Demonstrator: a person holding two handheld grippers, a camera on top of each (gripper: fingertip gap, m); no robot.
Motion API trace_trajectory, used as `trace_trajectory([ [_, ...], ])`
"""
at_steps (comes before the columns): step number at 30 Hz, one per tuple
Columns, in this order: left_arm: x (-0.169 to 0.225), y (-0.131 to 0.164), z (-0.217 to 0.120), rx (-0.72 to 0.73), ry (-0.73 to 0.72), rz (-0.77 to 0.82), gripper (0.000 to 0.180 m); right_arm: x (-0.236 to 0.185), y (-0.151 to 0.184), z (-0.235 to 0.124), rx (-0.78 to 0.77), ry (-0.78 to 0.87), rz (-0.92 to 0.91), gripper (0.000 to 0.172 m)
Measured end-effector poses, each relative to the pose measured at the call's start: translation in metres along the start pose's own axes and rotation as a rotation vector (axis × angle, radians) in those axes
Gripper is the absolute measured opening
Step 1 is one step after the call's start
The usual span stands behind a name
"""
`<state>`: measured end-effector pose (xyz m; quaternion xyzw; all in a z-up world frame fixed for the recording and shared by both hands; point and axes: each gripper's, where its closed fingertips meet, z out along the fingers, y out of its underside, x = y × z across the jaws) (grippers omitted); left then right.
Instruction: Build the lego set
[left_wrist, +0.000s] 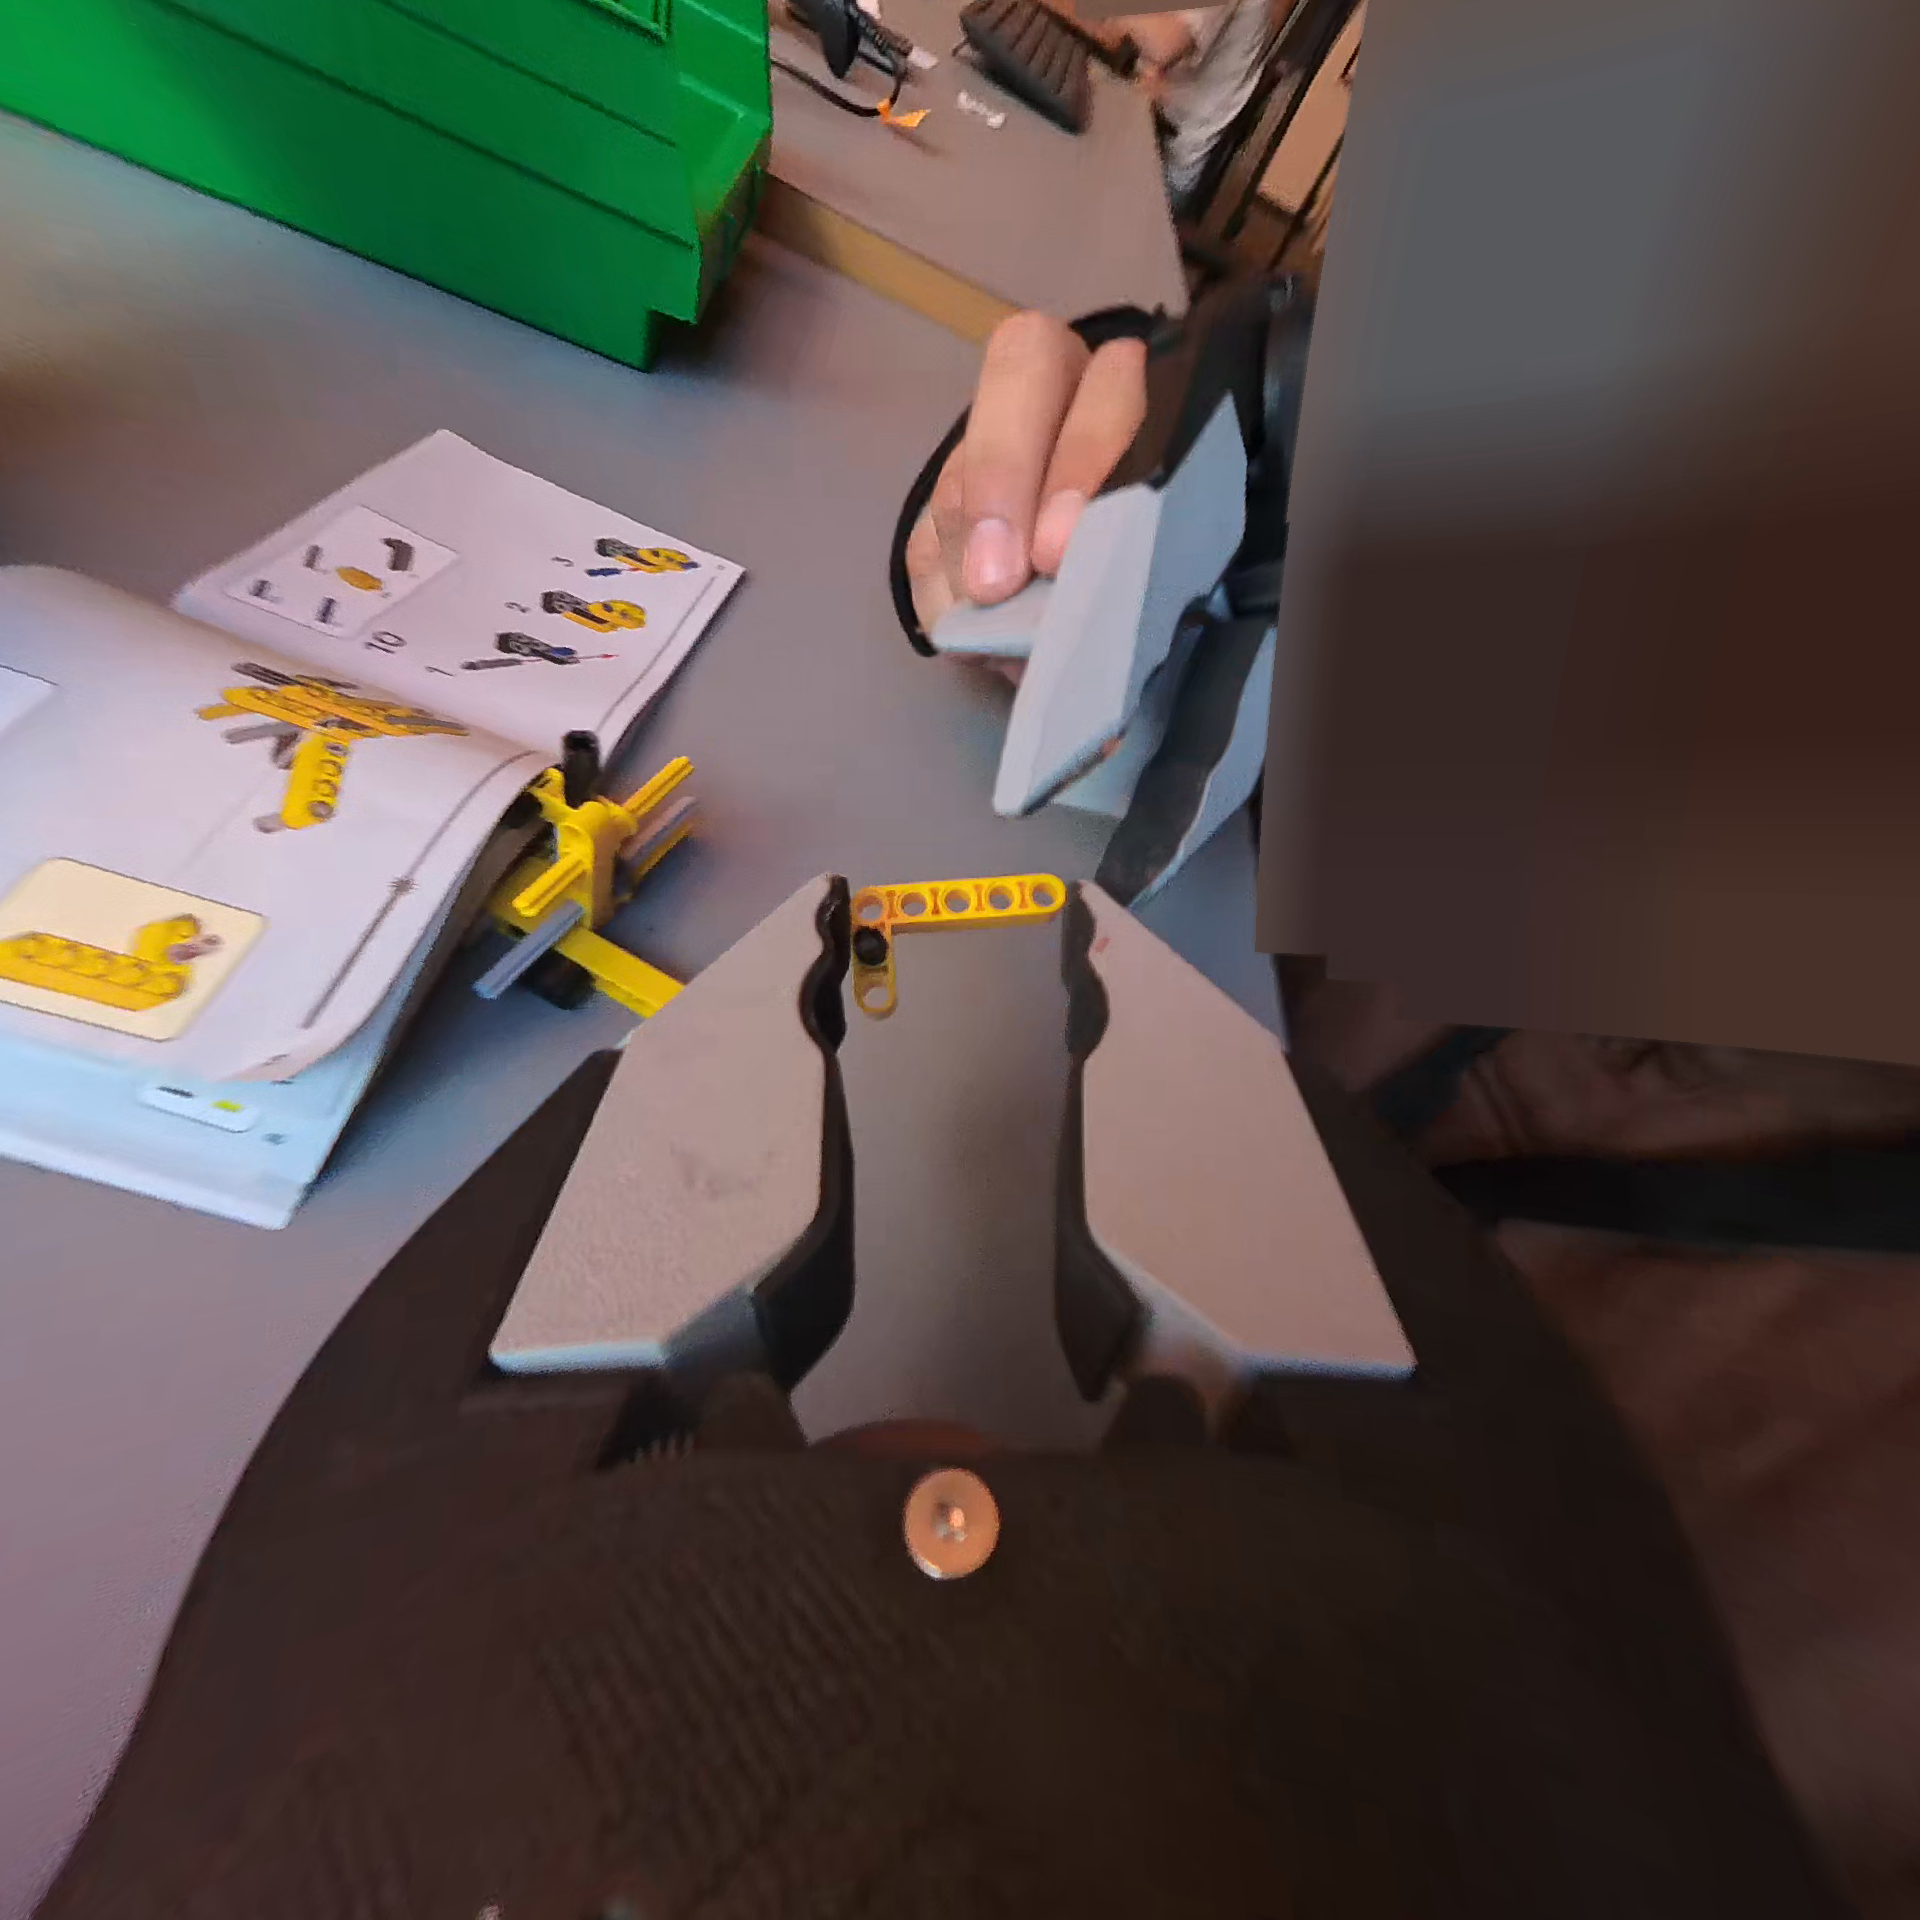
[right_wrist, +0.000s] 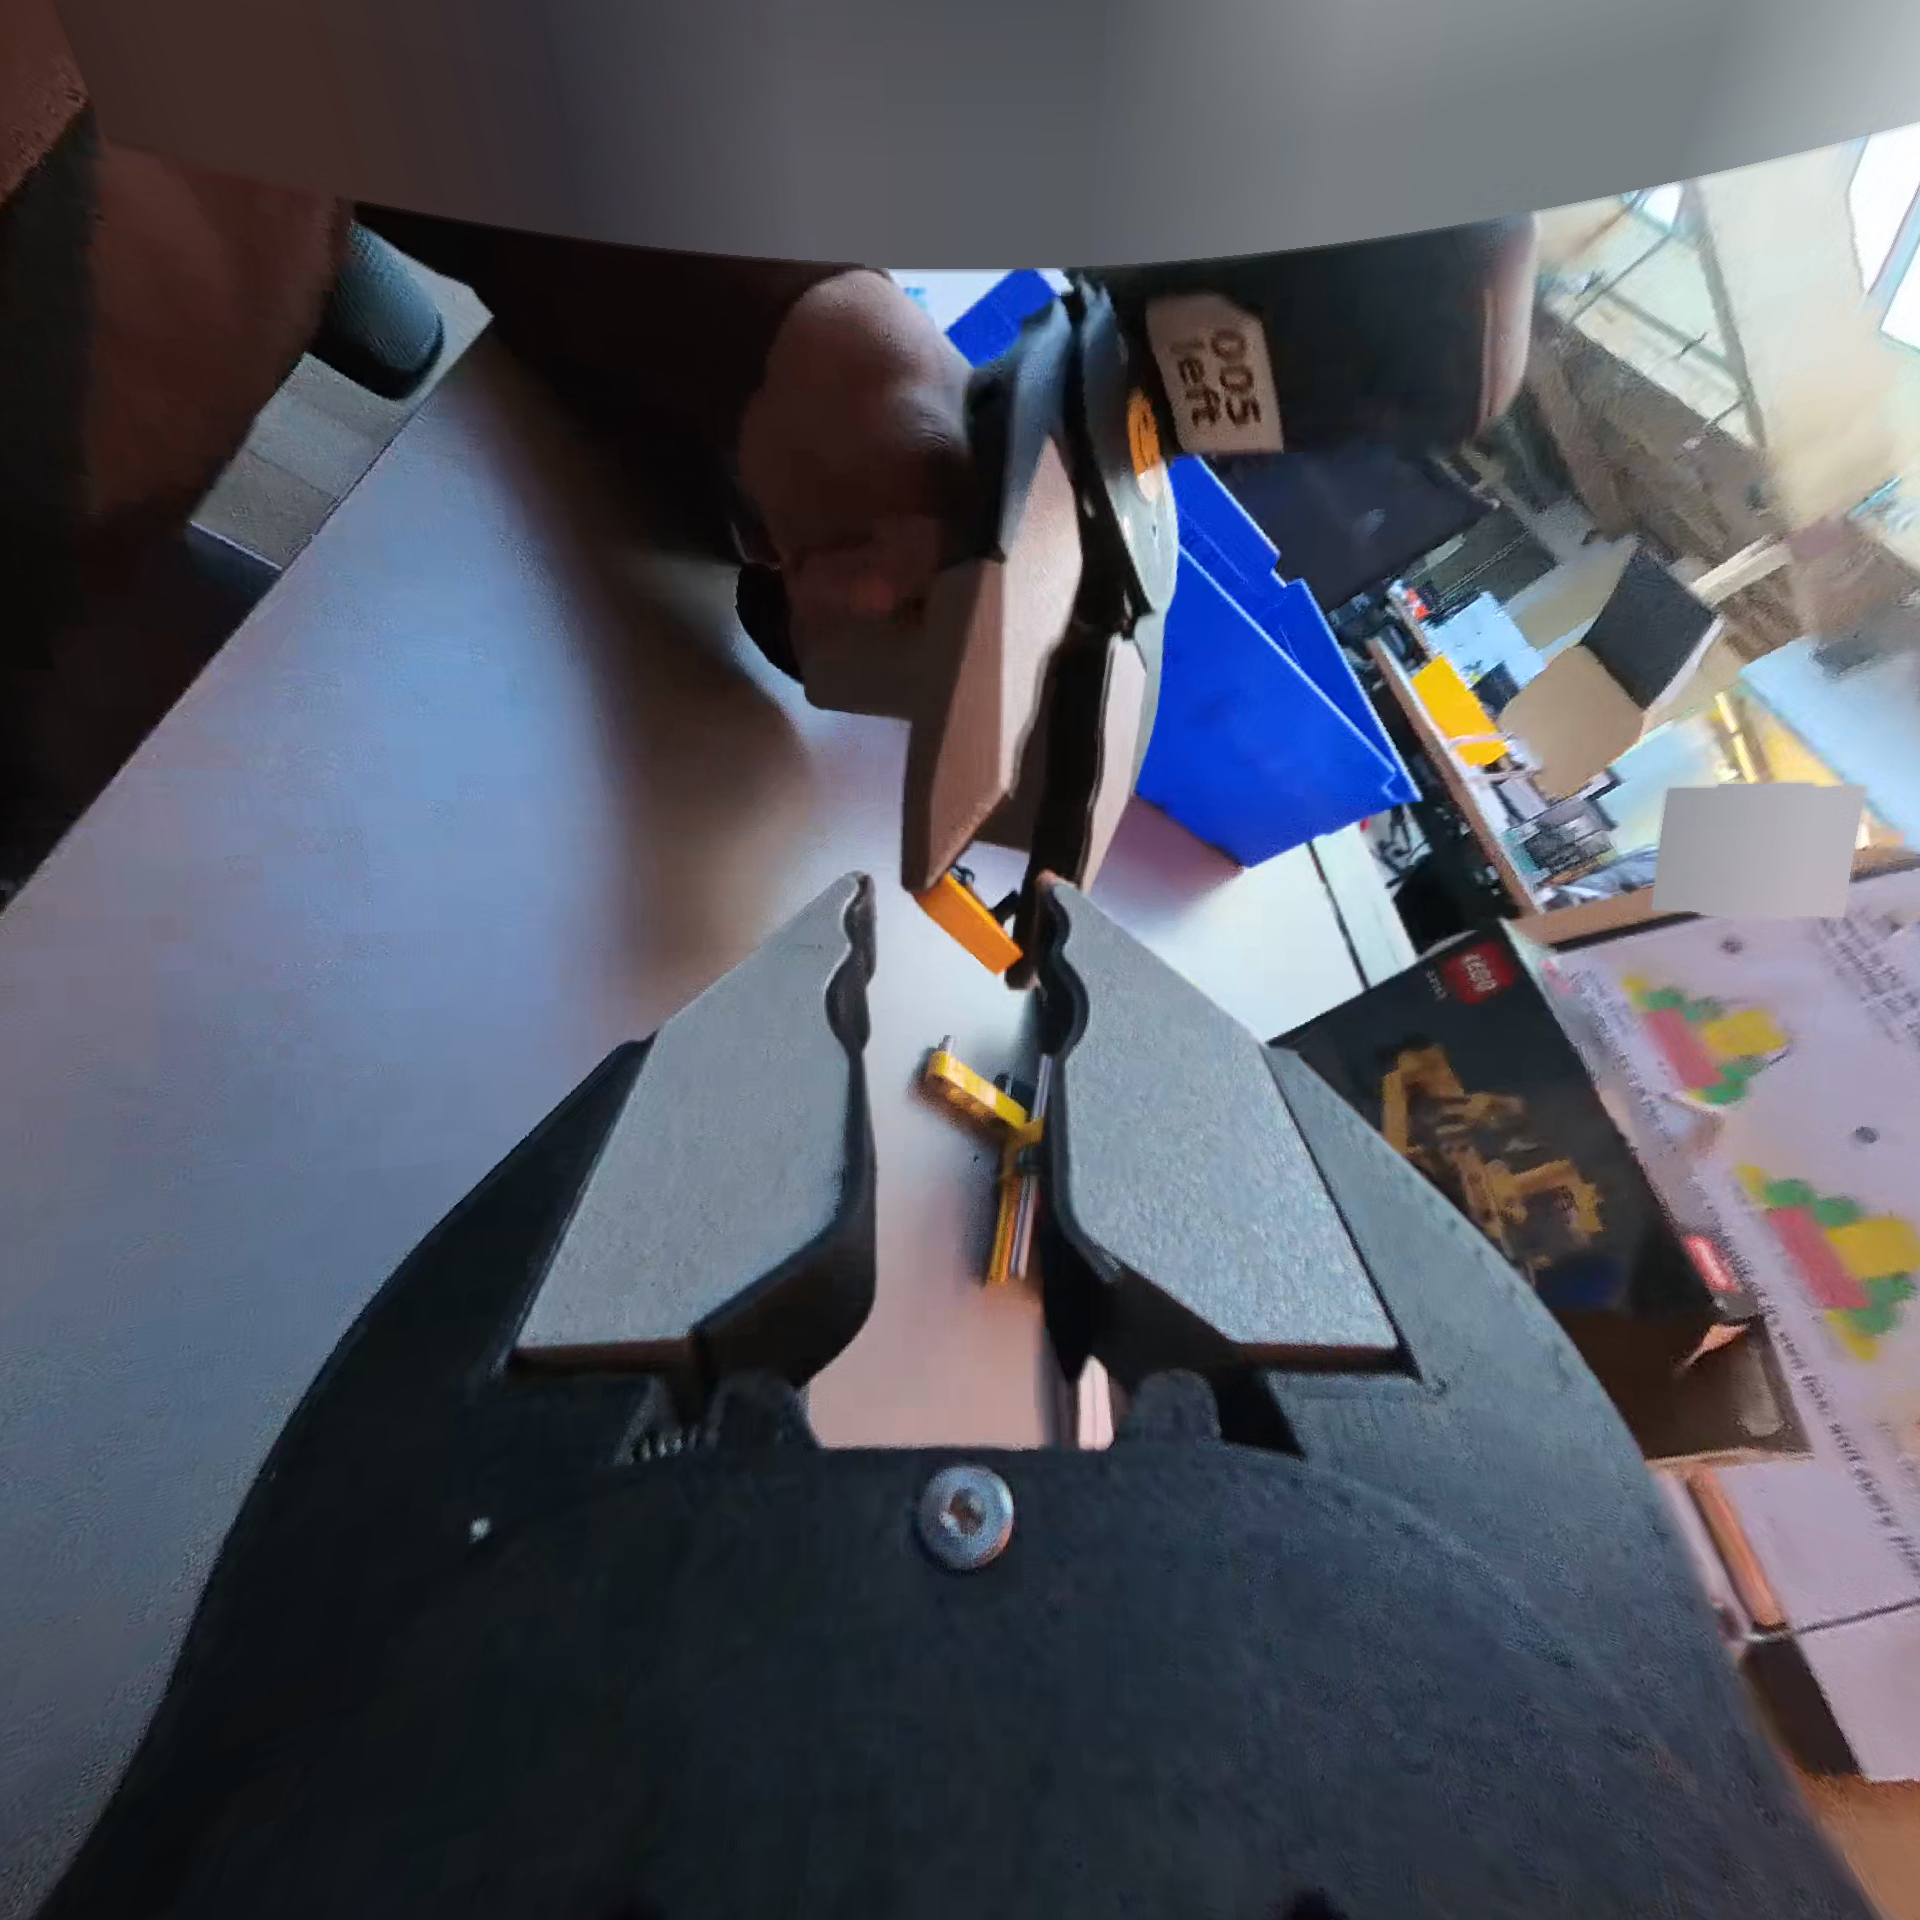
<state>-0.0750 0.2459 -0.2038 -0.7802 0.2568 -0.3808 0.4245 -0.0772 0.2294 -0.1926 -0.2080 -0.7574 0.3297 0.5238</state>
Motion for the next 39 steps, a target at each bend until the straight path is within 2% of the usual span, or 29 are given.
trace_trajectory([
  [3,0.011,-0.005,0.001,0.038,0.105,-0.097,0.038,-0.006,-0.002,0.003,-0.017,-0.007,-0.036,0.030],
  [5,0.014,-0.003,0.003,0.034,0.136,-0.128,0.038,-0.009,0.001,0.004,-0.030,-0.023,-0.037,0.022],
  [8,0.012,0.004,0.008,-0.004,0.117,-0.117,0.038,-0.011,0.008,0.004,-0.061,-0.045,-0.035,0.009],
  [15,0.011,0.004,0.008,0.004,0.114,-0.121,0.038,-0.009,0.009,0.003,-0.060,-0.044,-0.029,0.007],
  [20,0.008,0.004,0.007,0.003,0.093,-0.107,0.031,-0.003,0.010,0.000,-0.043,-0.039,0.026,0.005],
  [23,0.007,0.004,0.007,0.004,0.090,-0.114,0.037,-0.001,0.013,0.001,-0.054,-0.034,0.041,0.005],
  [28,0.005,0.005,0.006,0.001,0.070,-0.099,0.035,0.004,0.015,0.000,-0.041,-0.036,0.099,0.004],
  [34,0.006,0.006,0.006,-0.004,0.076,-0.095,0.036,0.004,0.015,-0.001,-0.047,-0.021,0.062,0.004],
  [39,-0.005,0.008,0.004,-0.027,-0.007,-0.042,0.038,0.008,0.022,-0.004,-0.066,-0.016,0.062,0.005],
])
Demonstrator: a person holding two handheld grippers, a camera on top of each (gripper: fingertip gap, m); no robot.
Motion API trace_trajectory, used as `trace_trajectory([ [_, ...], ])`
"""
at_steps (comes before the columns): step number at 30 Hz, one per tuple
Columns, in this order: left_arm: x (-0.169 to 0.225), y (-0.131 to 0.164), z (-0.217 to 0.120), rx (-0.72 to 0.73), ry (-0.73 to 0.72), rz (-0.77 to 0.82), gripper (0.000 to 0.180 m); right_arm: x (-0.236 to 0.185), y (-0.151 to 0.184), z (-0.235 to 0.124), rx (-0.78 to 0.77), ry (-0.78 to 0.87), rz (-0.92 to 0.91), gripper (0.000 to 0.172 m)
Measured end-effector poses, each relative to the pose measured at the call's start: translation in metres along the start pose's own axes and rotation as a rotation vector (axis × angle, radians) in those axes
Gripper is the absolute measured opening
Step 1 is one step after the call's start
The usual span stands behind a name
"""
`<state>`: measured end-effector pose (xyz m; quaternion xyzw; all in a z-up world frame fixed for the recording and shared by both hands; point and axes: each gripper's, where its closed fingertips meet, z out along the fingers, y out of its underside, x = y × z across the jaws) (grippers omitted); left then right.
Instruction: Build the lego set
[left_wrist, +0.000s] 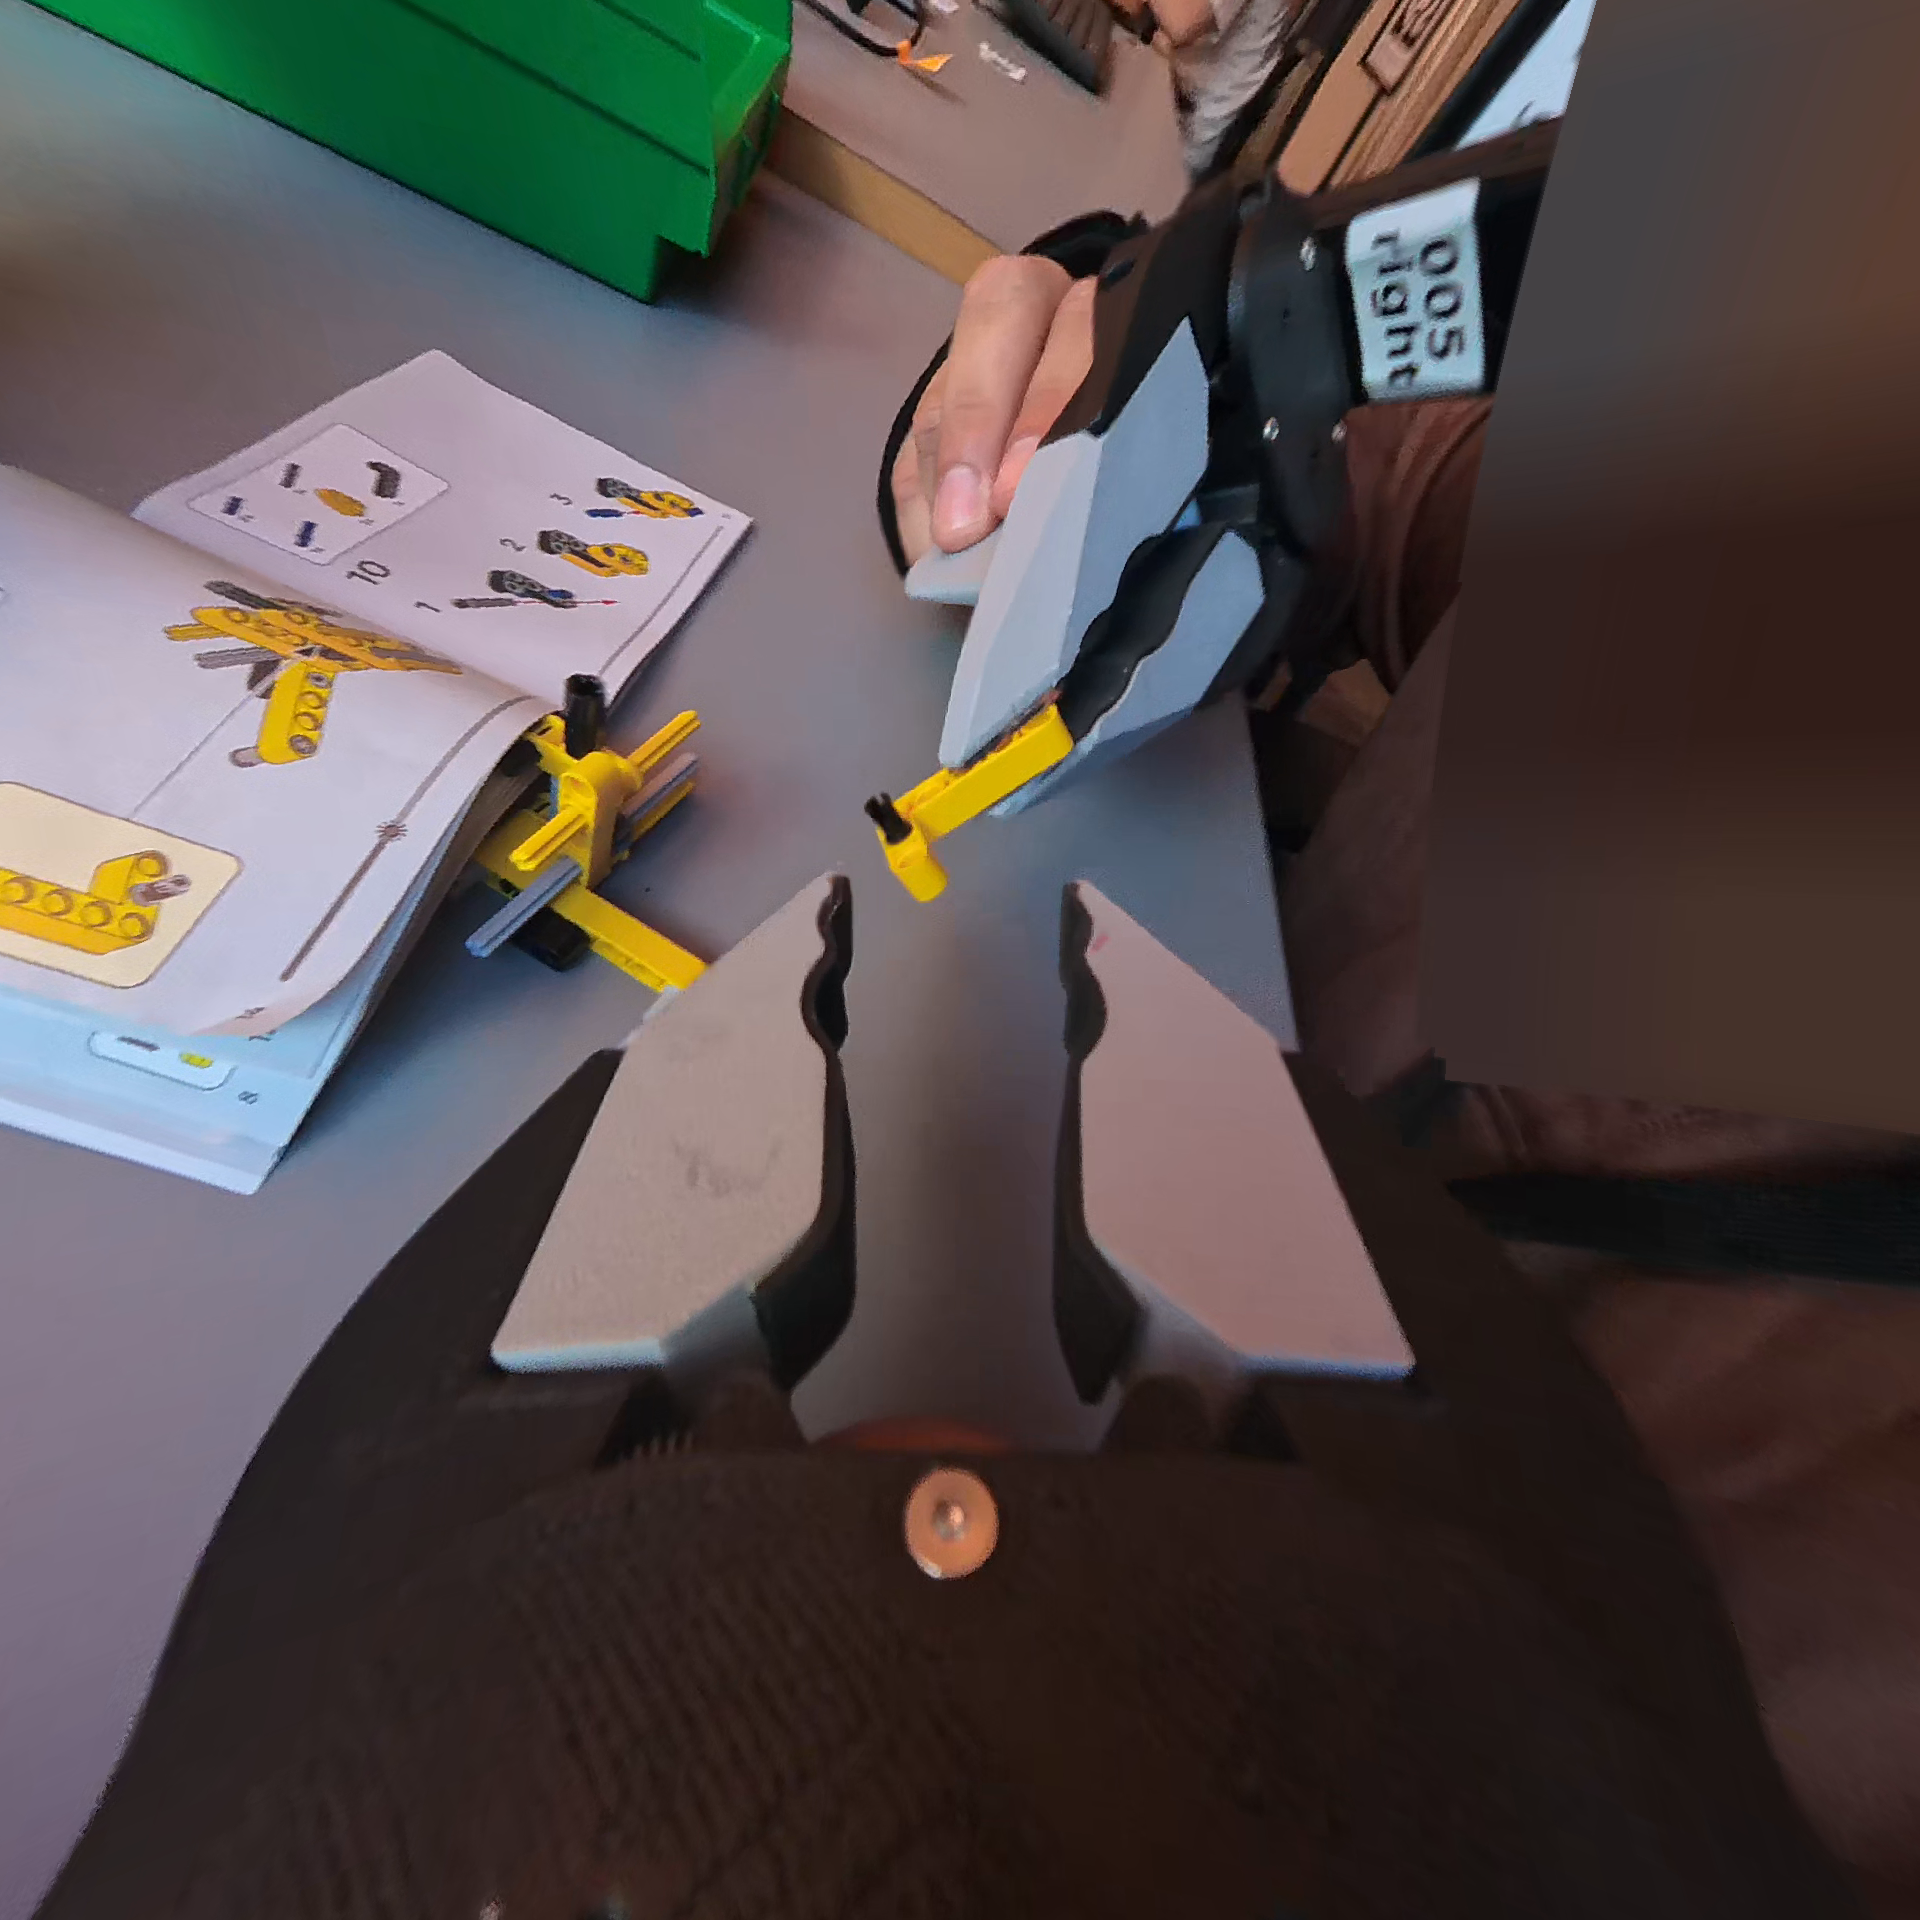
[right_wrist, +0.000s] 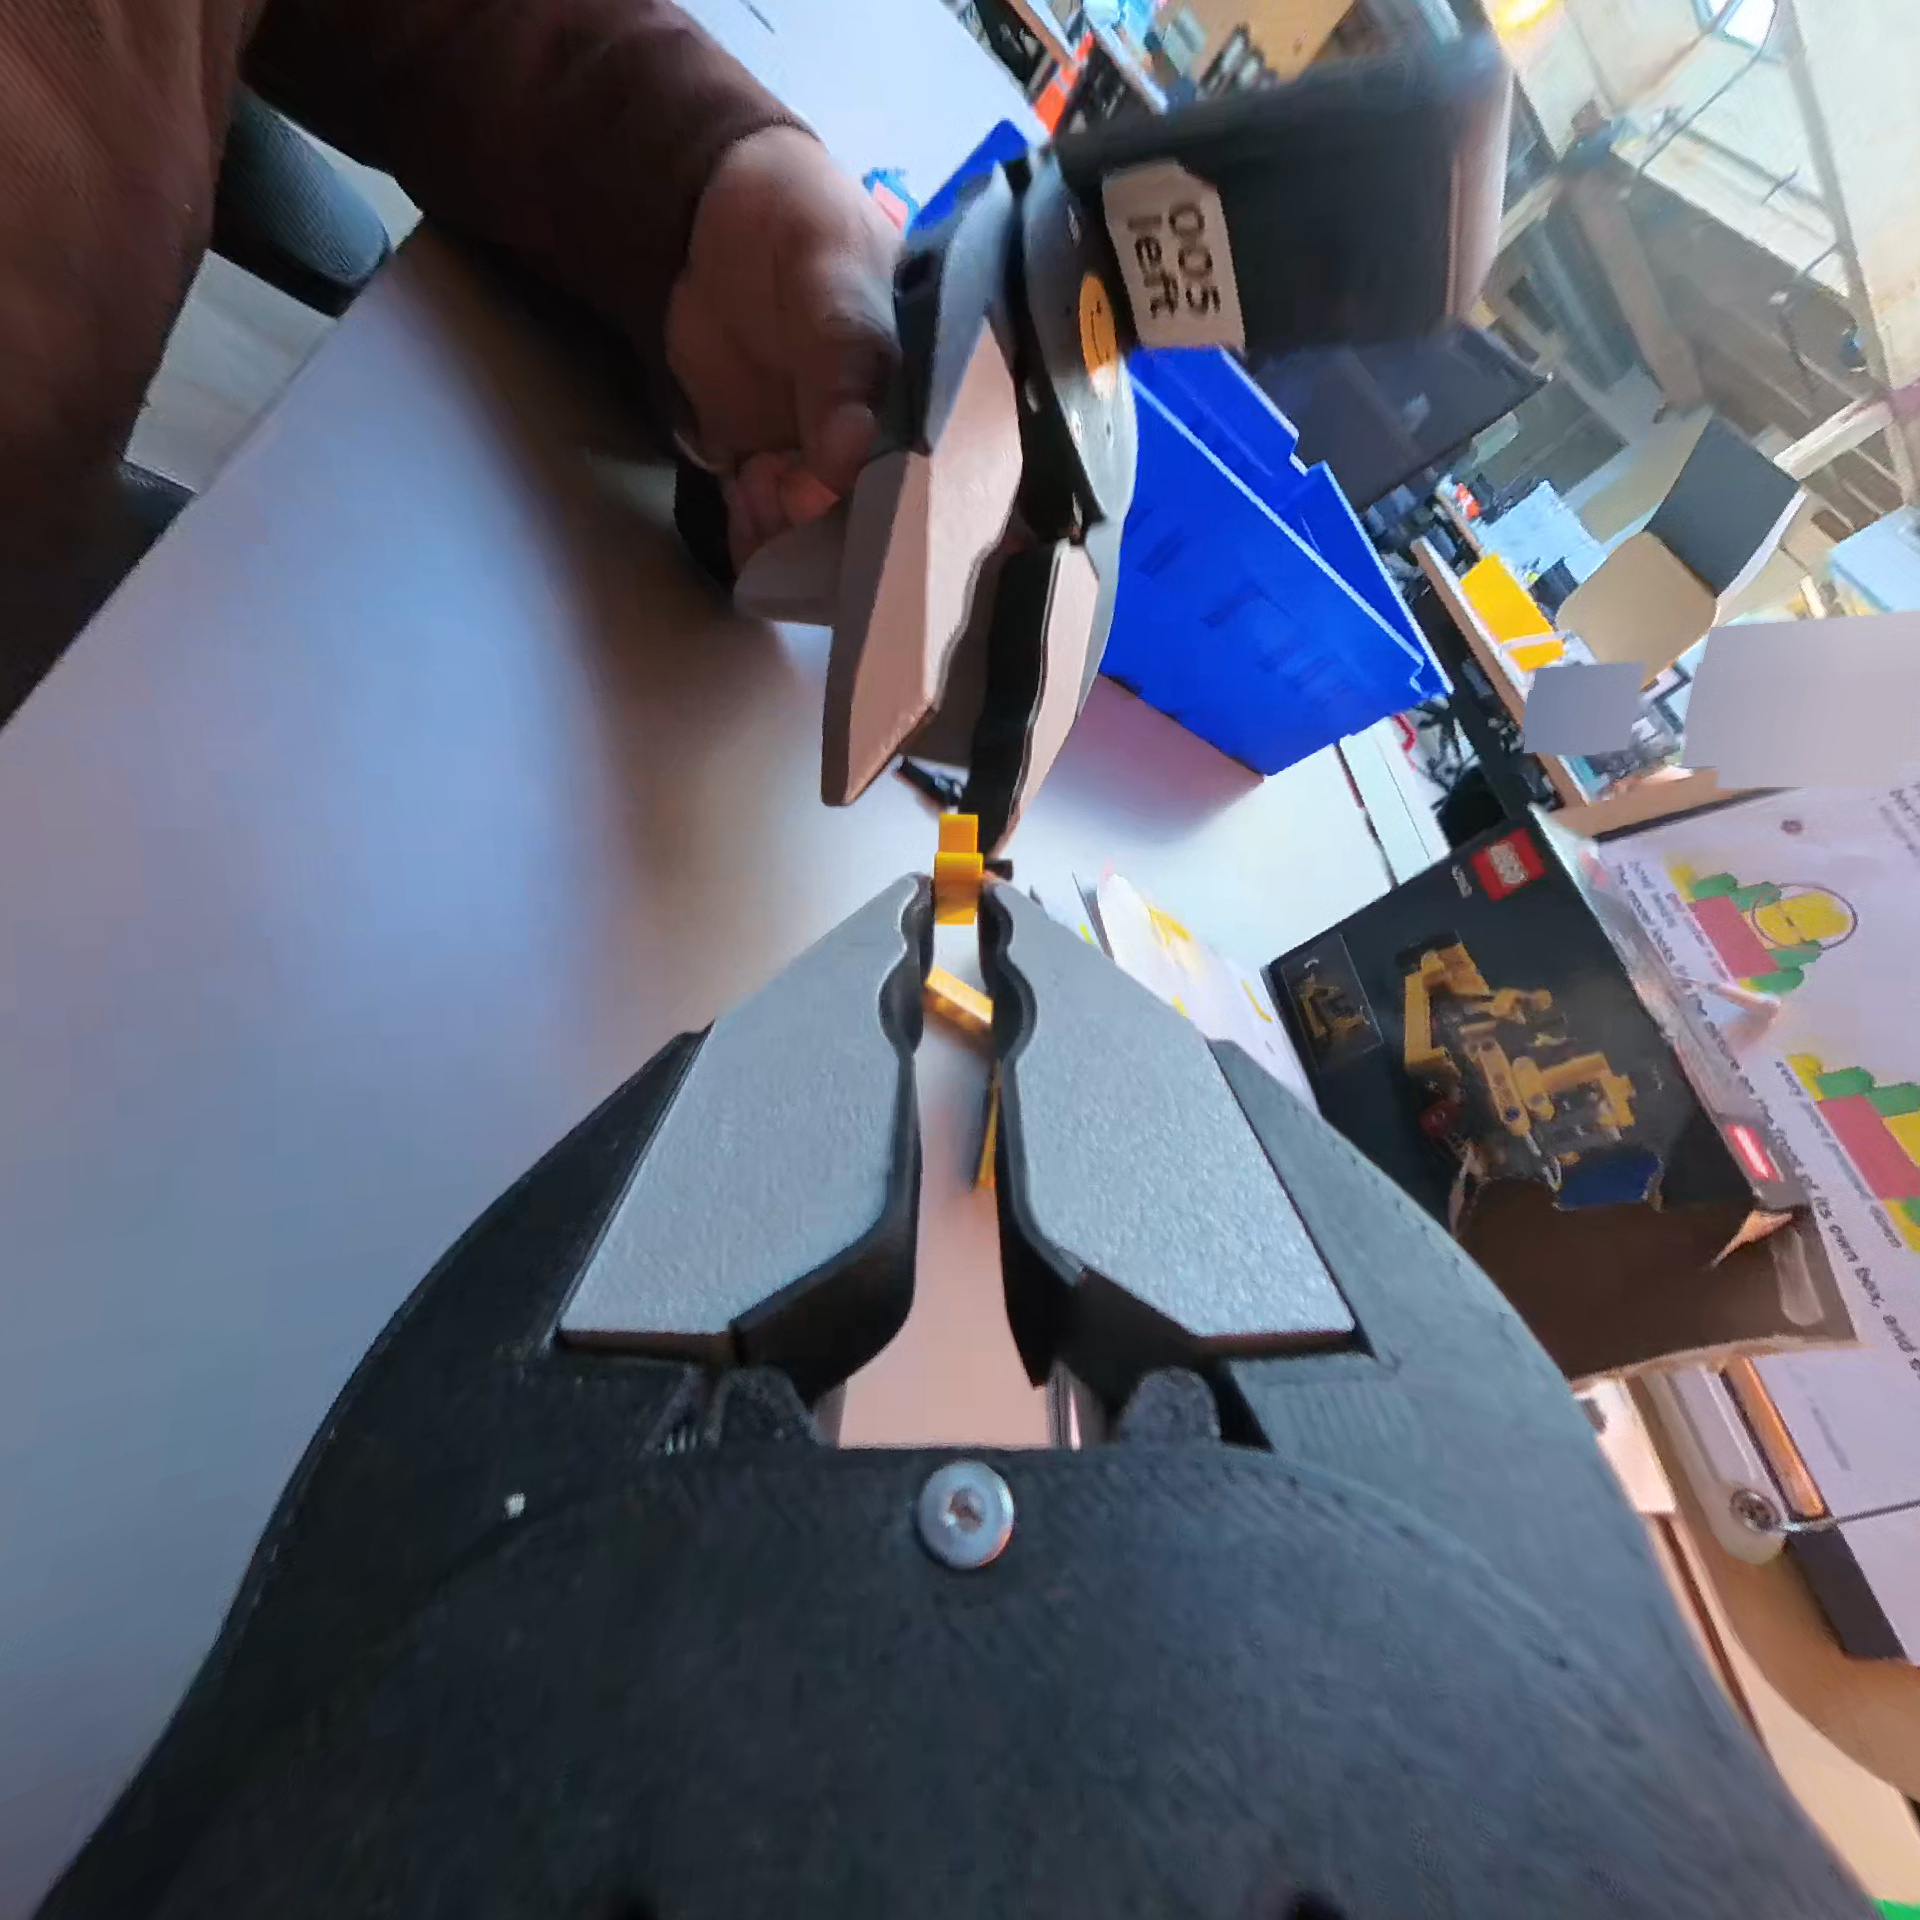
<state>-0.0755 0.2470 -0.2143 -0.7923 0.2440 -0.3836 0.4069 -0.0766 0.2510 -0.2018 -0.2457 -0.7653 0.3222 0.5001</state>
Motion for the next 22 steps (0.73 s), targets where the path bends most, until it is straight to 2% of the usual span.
trace_trajectory([
  [7,-0.027,0.017,-0.003,-0.124,-0.222,0.184,0.037,0.031,0.015,-0.014,-0.002,0.073,0.144,0.004],
  [13,-0.025,0.017,0.001,-0.136,-0.217,0.239,0.030,0.055,0.028,-0.029,-0.008,0.155,0.225,0.005],
  [19,-0.030,0.008,0.002,-0.102,-0.258,0.314,0.030,0.065,0.052,-0.041,-0.024,0.161,0.342,0.004],
  [22,-0.034,0.015,0.008,-0.168,-0.264,0.317,0.032,0.073,0.059,-0.045,-0.008,0.164,0.439,0.005],
])
